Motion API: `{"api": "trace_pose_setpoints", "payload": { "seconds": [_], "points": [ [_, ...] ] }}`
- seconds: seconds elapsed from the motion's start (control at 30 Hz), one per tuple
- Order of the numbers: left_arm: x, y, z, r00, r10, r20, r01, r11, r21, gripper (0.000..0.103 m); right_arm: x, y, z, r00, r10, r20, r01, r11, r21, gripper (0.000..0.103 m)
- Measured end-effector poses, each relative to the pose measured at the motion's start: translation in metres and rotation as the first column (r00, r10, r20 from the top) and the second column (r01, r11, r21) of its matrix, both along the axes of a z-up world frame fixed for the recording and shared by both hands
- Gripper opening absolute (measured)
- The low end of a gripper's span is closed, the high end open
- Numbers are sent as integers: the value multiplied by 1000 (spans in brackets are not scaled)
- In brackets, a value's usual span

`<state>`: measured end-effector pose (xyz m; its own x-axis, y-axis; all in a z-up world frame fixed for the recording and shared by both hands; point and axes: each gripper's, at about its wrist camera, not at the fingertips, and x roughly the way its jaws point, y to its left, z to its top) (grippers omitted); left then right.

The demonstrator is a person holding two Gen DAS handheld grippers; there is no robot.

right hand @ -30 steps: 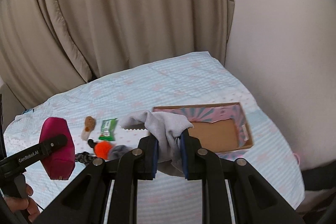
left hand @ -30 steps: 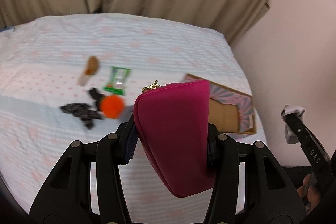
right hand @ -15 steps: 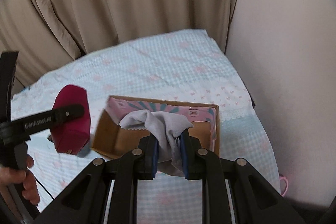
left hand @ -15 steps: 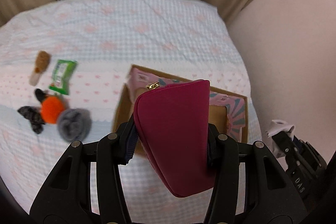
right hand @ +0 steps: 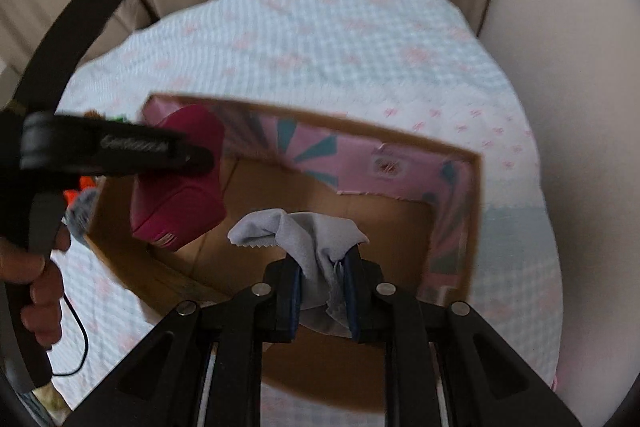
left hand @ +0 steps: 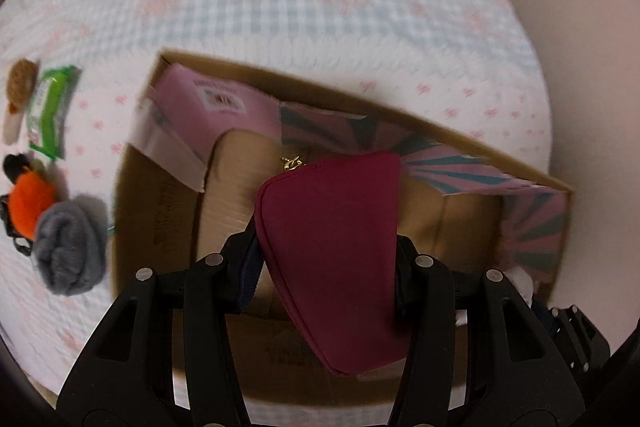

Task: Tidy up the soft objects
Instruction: 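Carry the pouch and cloth into the box and open both tools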

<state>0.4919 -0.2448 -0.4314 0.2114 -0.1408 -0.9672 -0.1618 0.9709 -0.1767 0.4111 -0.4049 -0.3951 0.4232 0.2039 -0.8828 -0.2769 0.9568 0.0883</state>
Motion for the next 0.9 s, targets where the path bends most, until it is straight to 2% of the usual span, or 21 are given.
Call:
{"api": "trace_pose_setpoints", "payload": {
  "seconds": [0.17, 0.23, 0.3, 0.33, 0.37, 0.5, 0.73, 0.9],
  "points": [
    [7, 4, -18, 1000, 2, -27, -2, 1000, 15, 46, 5, 10, -22, 998, 56, -40, -57, 998, -19, 17],
    [7, 3, -13, 1000, 4, -4, -4, 1000, 21, 55, 7, 13, -25, 997, 66, -37, -67, 997, -32, 17],
    [7, 3, -8, 1000, 6, 10, -6, 1000, 3, 102, 6, 15, -27, 996, 84, -32, -85, 996, -37, 30],
    [7, 3, -6, 1000, 8, 21, -8, 1000, -1, 103, 6, 16, -29, 996, 89, -30, -90, 995, -43, 60],
    [9, 4, -5, 1000, 3, 21, -3, 1000, 3, 103, 5, 16, -31, 995, 99, -33, -101, 994, -46, 103],
    [12, 4, -6, 1000, -15, 10, 15, 1000, 23, 103, 4, 14, -38, 991, 100, -88, -102, 995, -10, 103],
    [2, 4, 8, 1000, -4, 15, 3, 1000, 29, 103, -3, 6, -32, 993, 97, -69, -98, 995, -8, 103],
    [-7, 1, 31, 999, -6, 50, 4, 999, 33, 103, -12, 8, -10, 995, 93, -34, -94, 995, -17, 103]
  ]
}}
